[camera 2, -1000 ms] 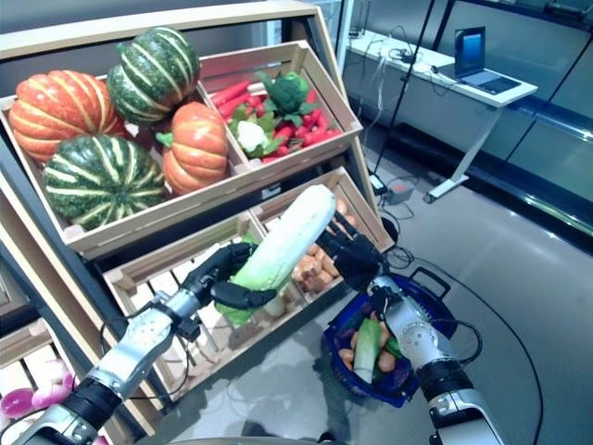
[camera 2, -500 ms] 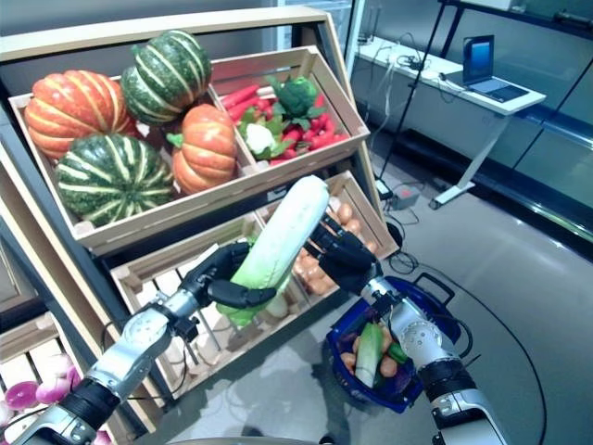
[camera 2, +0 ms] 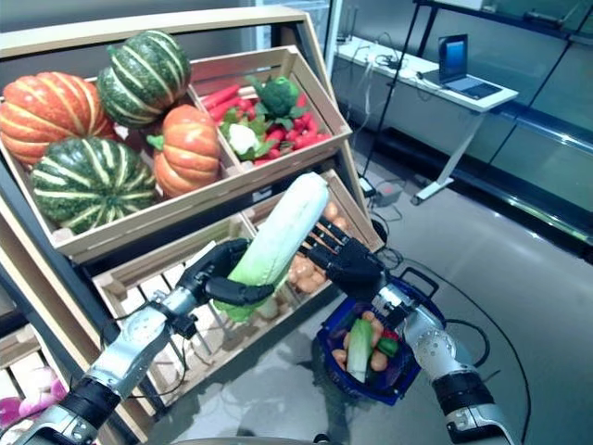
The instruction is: Put vegetables into the basket
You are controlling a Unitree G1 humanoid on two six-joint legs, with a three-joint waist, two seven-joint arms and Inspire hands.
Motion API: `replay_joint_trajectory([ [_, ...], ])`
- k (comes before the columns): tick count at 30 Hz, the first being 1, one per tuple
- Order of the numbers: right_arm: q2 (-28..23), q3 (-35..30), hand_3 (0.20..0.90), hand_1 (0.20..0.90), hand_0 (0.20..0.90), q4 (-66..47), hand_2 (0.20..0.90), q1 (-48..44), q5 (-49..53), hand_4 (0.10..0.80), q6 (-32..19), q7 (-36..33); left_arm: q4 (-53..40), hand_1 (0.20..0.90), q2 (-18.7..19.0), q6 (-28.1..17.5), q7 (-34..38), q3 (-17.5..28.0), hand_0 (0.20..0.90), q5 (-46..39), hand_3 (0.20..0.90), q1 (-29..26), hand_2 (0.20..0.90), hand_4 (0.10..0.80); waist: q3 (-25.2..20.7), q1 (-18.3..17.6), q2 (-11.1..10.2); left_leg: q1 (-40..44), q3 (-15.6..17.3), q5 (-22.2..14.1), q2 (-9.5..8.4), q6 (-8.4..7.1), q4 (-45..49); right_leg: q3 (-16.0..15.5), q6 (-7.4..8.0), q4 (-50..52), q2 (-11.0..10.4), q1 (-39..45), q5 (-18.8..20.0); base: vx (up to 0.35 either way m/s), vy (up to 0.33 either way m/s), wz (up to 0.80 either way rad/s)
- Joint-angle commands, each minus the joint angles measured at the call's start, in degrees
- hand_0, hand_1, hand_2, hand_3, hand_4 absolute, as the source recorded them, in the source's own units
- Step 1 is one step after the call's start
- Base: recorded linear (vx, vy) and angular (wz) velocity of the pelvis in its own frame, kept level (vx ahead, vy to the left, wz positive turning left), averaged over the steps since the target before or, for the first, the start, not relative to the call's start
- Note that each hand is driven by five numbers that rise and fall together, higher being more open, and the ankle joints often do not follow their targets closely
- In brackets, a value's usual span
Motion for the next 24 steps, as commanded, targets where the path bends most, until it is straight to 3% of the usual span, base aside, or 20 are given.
replay_joint_trajectory([
  [1,-2.9,-5.4,0.9,0.9,0.9,-3.8,0.9,-2.9,-0.4,0.8,-3.3,5.4,-0.8,0.3,-1.4,-7.0,1.2,5.8,0.3,-5.4,0.3,-6.7,0.3,0.4,-2.6,-0.8,-1.6,-1.9,-0.5,-1.6,-0.77,1.02,0.1,0.3,0.56,0.7,-2.4,1.6,-0.7,-0.014,-0.004,-0.12],
  [11,-2.1,-6.8,0.9,0.9,0.9,-3.0,0.9,-0.5,0.7,0.8,-2.7,6.8,-0.6,0.3,-1.4,-7.6,2.1,7.2,0.3,-3.9,0.3,-7.5,0.3,0.4,-2.3,-1.3,-1.8,-2.0,-0.6,-1.5,-0.64,0.89,0.1,0.5,0.62,0.7,-2.4,1.5,-0.8,-0.001,0.0,-0.01],
  [17,-0.8,-5.3,0.9,0.9,0.9,-3.9,0.9,-0.9,0.4,0.8,-3.4,4.0,-2.3,0.3,-1.1,-8.9,1.8,3.9,0.3,2.4,0.3,-8.3,0.3,0.4,-2.2,-1.2,-1.6,-2.1,-0.9,-1.6,-0.68,0.93,0.1,0.6,0.64,0.7,-2.3,1.6,-0.9,0.0,0.0,0.0],
  [24,1.3,-3.5,0.9,0.9,0.9,-2.5,0.9,-3.4,2.3,0.8,-6.3,-1.2,-4.6,0.3,-1.2,-8.8,1.2,0.6,0.3,3.8,0.3,-8.8,0.3,0.4,-1.7,-0.6,-1.3,-1.9,-1.2,-1.8,-0.79,1.08,0.1,0.6,0.64,0.8,-2.3,1.9,-1.1,0.0,0.0,0.0],
])
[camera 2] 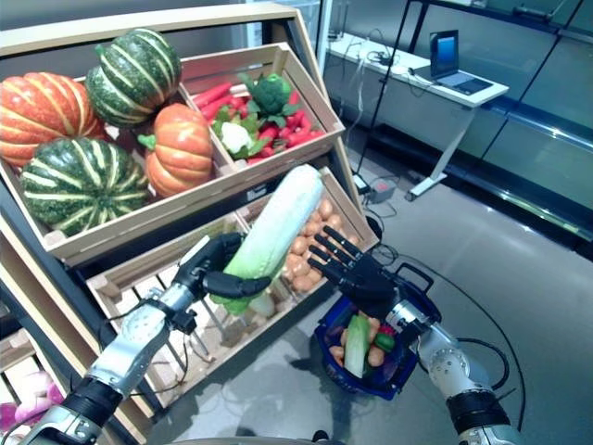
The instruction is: Put vegetables into the basket
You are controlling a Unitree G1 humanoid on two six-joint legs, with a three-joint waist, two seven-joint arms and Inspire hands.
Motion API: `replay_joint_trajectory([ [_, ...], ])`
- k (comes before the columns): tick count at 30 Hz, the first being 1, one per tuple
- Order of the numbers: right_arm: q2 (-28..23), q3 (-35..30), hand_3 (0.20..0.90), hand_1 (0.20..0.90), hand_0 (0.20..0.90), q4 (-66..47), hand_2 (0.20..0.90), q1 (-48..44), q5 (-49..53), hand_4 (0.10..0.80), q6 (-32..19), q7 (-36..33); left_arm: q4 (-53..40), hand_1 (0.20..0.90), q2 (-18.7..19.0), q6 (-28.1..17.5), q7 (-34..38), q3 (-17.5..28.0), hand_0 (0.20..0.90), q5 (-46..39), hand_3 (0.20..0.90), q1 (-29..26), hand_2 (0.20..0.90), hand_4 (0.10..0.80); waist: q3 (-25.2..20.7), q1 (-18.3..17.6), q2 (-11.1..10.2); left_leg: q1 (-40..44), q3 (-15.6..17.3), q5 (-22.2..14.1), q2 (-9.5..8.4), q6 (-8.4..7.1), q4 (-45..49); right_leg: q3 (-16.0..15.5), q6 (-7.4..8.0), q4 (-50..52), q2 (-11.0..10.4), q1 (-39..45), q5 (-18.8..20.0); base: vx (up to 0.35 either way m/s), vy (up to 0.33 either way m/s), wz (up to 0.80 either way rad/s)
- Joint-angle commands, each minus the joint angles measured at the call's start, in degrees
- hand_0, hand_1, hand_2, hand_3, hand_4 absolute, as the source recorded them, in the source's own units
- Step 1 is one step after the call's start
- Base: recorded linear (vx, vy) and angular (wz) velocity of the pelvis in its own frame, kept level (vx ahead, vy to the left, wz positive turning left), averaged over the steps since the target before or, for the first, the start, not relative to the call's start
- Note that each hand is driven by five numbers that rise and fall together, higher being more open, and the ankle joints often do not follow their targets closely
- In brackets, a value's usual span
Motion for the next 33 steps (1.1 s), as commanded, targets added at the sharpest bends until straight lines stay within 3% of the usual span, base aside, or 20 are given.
replay_joint_trajectory([
  [1,1.7,-1.7,0.9,0.9,0.9,-2.7,0.9,-8.4,4.8,0.8,-6.5,-1.2,-4.9,0.3,-0.1,-8.7,-0.5,-0.1,0.3,0.6,0.3,-8.7,0.3,0.4,-1.6,-0.3,-1.3,-1.6,-1.5,-1.8,-0.78,1.1,0.1,0.3,0.59,0.8,-2.3,2.4,-1.3,0.0,0.0,0.0],
  [12,4.3,0.9,0.9,0.9,0.9,-4.0,0.9,-16.0,8.8,0.8,-8.0,-2.7,-3.5,0.3,-0.3,-7.8,-1.3,-4.8,0.3,3.0,0.3,-9.1,0.3,0.4,-1.3,1.0,-1.0,-1.4,-2.5,-2.2,-0.88,1.07,0.3,-0.4,0.52,1.1,-2.4,3.1,-1.9,0.0,-0.001,0.01],
  [33,8.2,3.1,0.9,0.9,0.9,-3.5,0.9,-25.2,17.8,0.8,-4.4,-3.9,-0.5,0.3,-1.7,-7.2,-5.1,-12.3,0.3,3.0,0.3,-10.2,0.3,0.4,-2.3,1.9,-0.7,-1.2,-3.0,-2.3,-0.9,1.06,0.3,-0.5,0.29,1.2,-2.1,3.6,-2.4,-0.002,0.001,0.02],
])
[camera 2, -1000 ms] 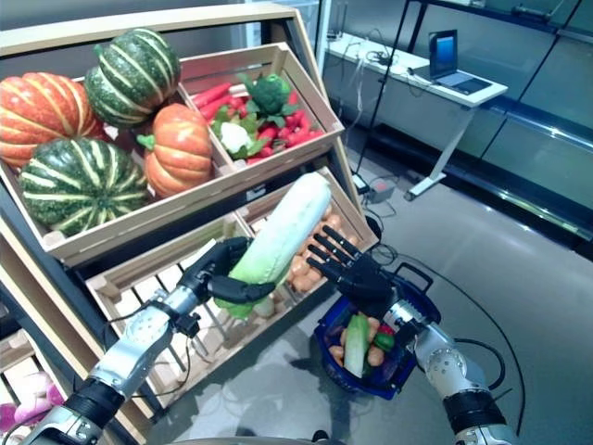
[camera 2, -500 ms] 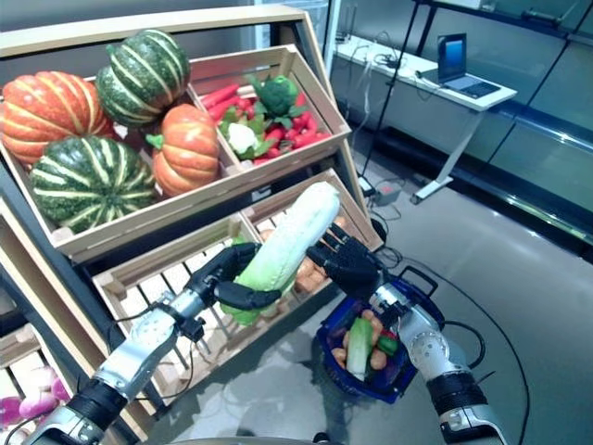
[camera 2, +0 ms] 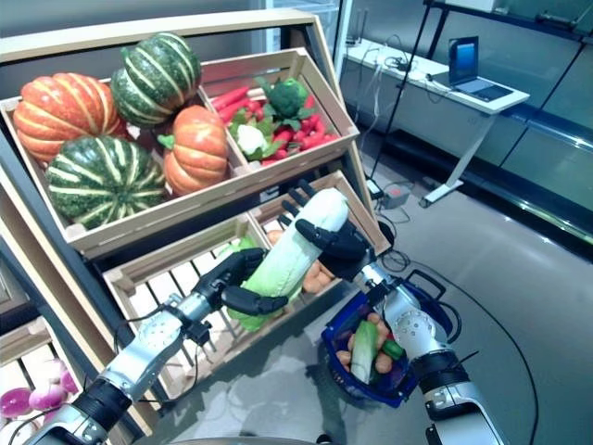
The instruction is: Put vegetables into the basket
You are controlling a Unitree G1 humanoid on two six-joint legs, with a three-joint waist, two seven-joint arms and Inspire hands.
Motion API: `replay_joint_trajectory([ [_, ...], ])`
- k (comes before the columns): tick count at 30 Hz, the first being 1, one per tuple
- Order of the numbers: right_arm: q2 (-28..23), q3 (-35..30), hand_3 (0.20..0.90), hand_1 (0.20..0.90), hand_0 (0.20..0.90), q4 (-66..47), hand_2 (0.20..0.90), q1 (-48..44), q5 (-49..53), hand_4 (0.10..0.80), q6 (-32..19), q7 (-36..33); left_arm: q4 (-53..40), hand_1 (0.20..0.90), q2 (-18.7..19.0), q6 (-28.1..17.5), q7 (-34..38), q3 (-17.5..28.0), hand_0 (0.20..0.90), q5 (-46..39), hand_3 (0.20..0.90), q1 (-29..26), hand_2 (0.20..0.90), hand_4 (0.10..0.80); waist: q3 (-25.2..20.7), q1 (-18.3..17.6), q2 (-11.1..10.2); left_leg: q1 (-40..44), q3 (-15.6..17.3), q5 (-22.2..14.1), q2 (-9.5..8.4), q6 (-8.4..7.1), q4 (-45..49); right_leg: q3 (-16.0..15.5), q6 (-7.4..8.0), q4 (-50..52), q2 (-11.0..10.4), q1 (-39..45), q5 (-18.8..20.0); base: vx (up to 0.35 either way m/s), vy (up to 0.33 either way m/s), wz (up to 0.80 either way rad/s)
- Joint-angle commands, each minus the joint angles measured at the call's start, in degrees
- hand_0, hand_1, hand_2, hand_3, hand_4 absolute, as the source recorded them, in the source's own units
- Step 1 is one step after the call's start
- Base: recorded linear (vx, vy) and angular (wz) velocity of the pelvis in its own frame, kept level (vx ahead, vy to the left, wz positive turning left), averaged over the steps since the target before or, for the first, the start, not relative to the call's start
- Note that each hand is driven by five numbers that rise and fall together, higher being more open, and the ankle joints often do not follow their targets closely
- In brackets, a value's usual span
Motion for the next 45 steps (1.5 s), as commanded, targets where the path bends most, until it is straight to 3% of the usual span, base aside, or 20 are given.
replay_joint_trajectory([
  [1,3.1,-2.5,0.9,0.9,0.9,-3.3,0.9,-13.0,10.1,0.8,-2.8,2.1,-0.9,0.3,-1.1,-7.1,-4.6,-7.0,0.3,1.6,0.3,-9.7,0.3,0.4,-2.3,0.3,-1.5,-1.1,-1.2,-3.0,-0.91,1.03,0.3,0.2,0.32,1.3,-2.0,2.6,-2.4,0.0,0.0,0.0],
  [6,2.4,-2.3,0.9,0.9,0.9,-2.4,0.9,-13.4,6.3,0.8,-2.3,1.6,-1.8,0.3,-0.9,-7.5,-4.5,-7.7,0.3,1.1,0.3,-9.7,0.3,0.4,-2.4,0.3,-1.5,-1.1,-1.2,-3.1,-0.9,0.97,0.3,0.5,0.25,1.1,-2.0,2.6,-2.3,0.0,0.0,0.0],
  [7,2.2,-1.8,0.731,0.731,0.731,-2.1,0.731,-13.8,6.7,0.687,-1.6,2.2,-1.7,0.3,-1.0,-7.7,-4.1,-7.8,0.3,1.0,0.3,-9.9,0.3,0.4,-2.4,0.2,-1.5,-1.0,-1.2,-3.0,-0.87,0.92,0.3,0.4,0.28,1.1,-2.0,2.7,-2.2,0.0,0.0,0.0],
  [8,2.0,-1.5,0.3,0.3,0.3,-1.5,0.3,-13.9,6.6,0.4,-0.8,2.8,-1.7,0.3,-1.0,-8.0,-3.9,-7.8,0.3,0.9,0.3,-10.0,0.3,0.4,-2.4,0.3,-1.5,-1.0,-1.2,-3.0,-0.88,0.91,0.4,0.4,0.27,1.1,-2.0,2.7,-2.2,0.0,0.0,0.0],
  [27,-0.3,-1.3,0.3,0.3,0.3,1.9,0.3,-11.2,4.9,0.4,1.2,-0.7,-1.3,0.3,-0.7,-8.5,0.1,-3.7,0.3,-1.1,0.3,-9.3,0.3,0.4,-2.4,0.2,-1.8,-0.8,-0.9,-2.7,-0.59,0.67,0.2,0.1,0.31,0.9,-2.1,2.7,-1.8,0.0,0.0,0.0],
  [28,-0.3,-2.0,0.3,0.3,0.3,1.9,0.3,-10.6,4.9,0.4,1.5,-0.8,-1.1,0.54,-0.8,-7.5,0.3,-2.9,0.54,-1.1,0.54,-8.9,0.54,0.56,-2.4,0.2,-1.8,-0.8,-0.9,-2.7,-0.54,0.67,0.2,0.1,0.28,0.9,-2.1,2.7,-1.8,0.0,0.0,0.0],
  [29,-0.3,-2.1,0.3,0.3,0.3,1.9,0.3,-10.5,4.9,0.4,1.5,-1.0,-1.1,0.54,-0.8,-7.2,0.4,-2.8,0.54,-1.1,0.54,-8.9,0.54,0.56,-2.4,0.2,-1.9,-0.8,-0.9,-2.7,-0.53,0.68,0.2,0.1,0.27,0.9,-2.1,2.7,-1.8,0.0,0.0,0.0],
  [30,-0.3,-2.3,0.3,0.3,0.3,1.7,0.3,-10.0,4.7,0.4,1.6,-1.0,-1.0,0.9,-0.7,-7.0,0.9,-2.5,0.9,-1.0,0.9,-8.6,0.9,0.8,-2.4,0.2,-1.9,-0.8,-0.8,-2.7,-0.5,0.69,0.2,0.1,0.29,0.9,-2.1,2.6,-1.8,0.0,0.0,0.0],
  [45,-5.4,-7.7,0.3,0.3,0.3,5.2,0.3,-2.1,-3.4,0.4,-3.2,-5.8,4.9,0.9,0.3,-4.9,6.8,4.9,0.9,1.0,0.9,-2.7,0.9,0.8,-1.9,-0.3,-1.9,-1.1,-0.1,-2.1,-0.1,0.58,0.3,0.4,0.39,0.9,-2.1,1.9,-1.1,0.0,0.0,0.0],
])
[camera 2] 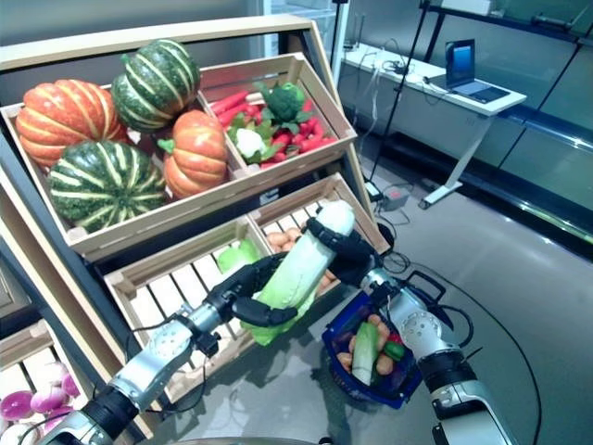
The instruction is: Put vegetables into the basket
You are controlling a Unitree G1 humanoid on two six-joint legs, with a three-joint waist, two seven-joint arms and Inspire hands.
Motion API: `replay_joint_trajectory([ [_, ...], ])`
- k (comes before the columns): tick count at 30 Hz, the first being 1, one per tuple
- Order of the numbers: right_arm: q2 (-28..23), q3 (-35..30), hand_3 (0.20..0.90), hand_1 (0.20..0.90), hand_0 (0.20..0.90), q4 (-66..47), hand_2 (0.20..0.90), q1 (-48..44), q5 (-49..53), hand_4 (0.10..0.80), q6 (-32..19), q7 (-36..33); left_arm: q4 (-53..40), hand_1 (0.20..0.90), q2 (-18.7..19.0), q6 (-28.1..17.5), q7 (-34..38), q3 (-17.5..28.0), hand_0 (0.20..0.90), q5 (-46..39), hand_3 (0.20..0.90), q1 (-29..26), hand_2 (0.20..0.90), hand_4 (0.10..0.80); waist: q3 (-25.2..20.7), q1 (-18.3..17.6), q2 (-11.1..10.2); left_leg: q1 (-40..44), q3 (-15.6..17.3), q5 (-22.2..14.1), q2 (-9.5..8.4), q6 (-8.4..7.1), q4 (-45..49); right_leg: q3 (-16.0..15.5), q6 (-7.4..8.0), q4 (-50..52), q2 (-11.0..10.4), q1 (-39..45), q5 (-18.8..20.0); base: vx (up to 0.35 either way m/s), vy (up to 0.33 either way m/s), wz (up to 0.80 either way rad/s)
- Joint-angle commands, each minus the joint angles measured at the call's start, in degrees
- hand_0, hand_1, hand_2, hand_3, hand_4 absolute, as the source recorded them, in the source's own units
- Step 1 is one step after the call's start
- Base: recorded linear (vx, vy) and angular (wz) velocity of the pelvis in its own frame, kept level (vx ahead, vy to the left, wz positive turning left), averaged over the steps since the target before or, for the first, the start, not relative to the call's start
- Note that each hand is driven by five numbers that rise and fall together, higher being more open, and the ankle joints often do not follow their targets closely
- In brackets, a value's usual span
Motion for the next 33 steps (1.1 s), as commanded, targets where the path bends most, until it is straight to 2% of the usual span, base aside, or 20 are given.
replay_joint_trajectory([
  [1,-3.5,-8.4,0.3,0.3,0.3,0.5,0.3,-2.5,-3.5,0.4,-5.8,-0.6,2.9,0.9,2.5,-4.7,7.0,8.6,0.9,0.5,0.9,-4.3,0.9,0.8,-1.3,-0.1,-2.1,-1.1,-0.3,-2.1,-0.16,0.58,0.3,0.1,0.38,0.9,-2.2,2.1,-1.1,0.0,0.0,0.0],
  [6,-5.6,-10.2,0.3,0.3,0.3,3.2,0.3,0.0,-5.2,0.4,-7.5,-2.6,5.2,0.9,2.8,-0.8,11.1,11.1,0.9,3.7,0.9,-3.2,0.9,0.8,-0.9,-0.2,-1.9,-1.0,-0.3,-1.9,-0.03,0.55,0.2,0.1,0.41,0.8,-2.1,2.1,-1.0,0.0,0.0,0.0],
  [9,-6.7,-12.5,0.3,0.3,0.3,4.2,0.3,1.6,-5.4,0.4,-10.3,-5.9,7.4,0.9,3.3,1.2,12.8,12.1,0.9,6.2,0.9,-2.1,0.9,0.8,-0.6,-0.4,-1.8,-1.1,-0.1,-1.8,0.16,0.47,0.2,0.0,0.43,0.8,-2.0,2.1,-0.9,-0.013,-0.024,0.0],
  [18,-10.0,-18.6,0.3,0.3,0.3,8.2,0.3,4.8,-9.1,0.4,-15.4,-13.2,10.4,0.9,4.5,6.9,17.2,15.3,0.9,4.3,0.9,-0.9,0.9,0.8,-0.1,-1.1,-1.3,-1.2,0.1,-1.6,0.67,0.2,0.2,0.4,0.27,0.9,-1.5,1.8,-1.0,-0.011,-0.059,0.0],
  [23,-11.2,-20.2,0.3,0.3,0.3,10.8,0.3,5.0,-12.8,0.4,-18.7,-17.7,11.8,0.9,4.9,6.8,17.8,16.1,0.9,3.9,0.9,-1.7,0.9,0.8,0.7,-1.3,-1.2,-1.4,0.4,-1.4,1.28,0.01,1.0,0.7,-0.33,1.7,-0.9,1.3,-1.6,-0.03,-0.117,-0.03],
  [25,-11.7,-20.2,0.3,0.3,0.3,11.6,0.3,4.4,-13.7,0.4,-19.4,-19.2,11.9,0.9,4.7,6.7,18.4,16.4,0.9,2.9,0.9,-1.7,0.9,0.8,1.0,-1.5,-1.4,-1.6,1.0,-1.9,1.56,-0.18,3.2,1.1,-0.82,2.3,-0.7,1.0,-1.8,-0.021,-0.102,-0.1],
  [27,-12.3,-20.2,0.3,0.3,0.3,12.7,0.3,3.1,-16.2,0.4,-20.0,-20.6,10.9,0.9,3.5,5.9,18.9,17.5,0.9,1.6,0.9,-0.8,0.9,0.8,2.6,-1.4,-2.3,-5.3,1.3,-3.5,2.35,-0.85,15.3,2.1,-2.47,3.8,-0.8,0.2,-1.7,-0.01,-0.087,-0.11],
  [30,-12.7,-19.4,0.3,0.3,0.3,12.7,0.3,2.4,-16.2,0.4,-20.4,-22.1,9.6,0.9,2.8,5.2,19.3,18.4,0.9,0.6,0.9,0.5,0.9,0.8,4.7,-0.5,-2.3,-10.7,-0.7,-1.1,3.15,-1.97,24.5,2.8,-3.77,4.3,-0.2,0.7,-1.4,0.033,-0.006,-0.14],
  [31,-12.7,-19.4,0.3,0.3,0.3,13.2,0.3,2.1,-15.7,0.4,-20.9,-22.4,9.2,0.9,2.5,5.3,19.2,18.8,0.9,0.3,0.9,1.1,0.9,0.8,5.7,0.3,-2.2,-12.8,-1.7,-0.3,2.95,-2.23,25.7,3.0,-3.83,4.2,-0.1,1.4,-1.3,0.119,0.136,-0.23],
  [33,-12.4,-18.5,0.3,0.3,0.3,14.1,0.3,0.8,-15.3,0.4,-21.7,-22.8,9.0,0.9,1.9,5.4,18.4,19.0,0.9,0.6,0.9,1.8,0.9,0.8,6.9,1.9,-1.8,-14.6,-3.0,1.2,1.7,-2.47,21.4,2.9,-2.82,3.1,-0.4,3.7,-1.6,0.159,0.212,-0.2],
])
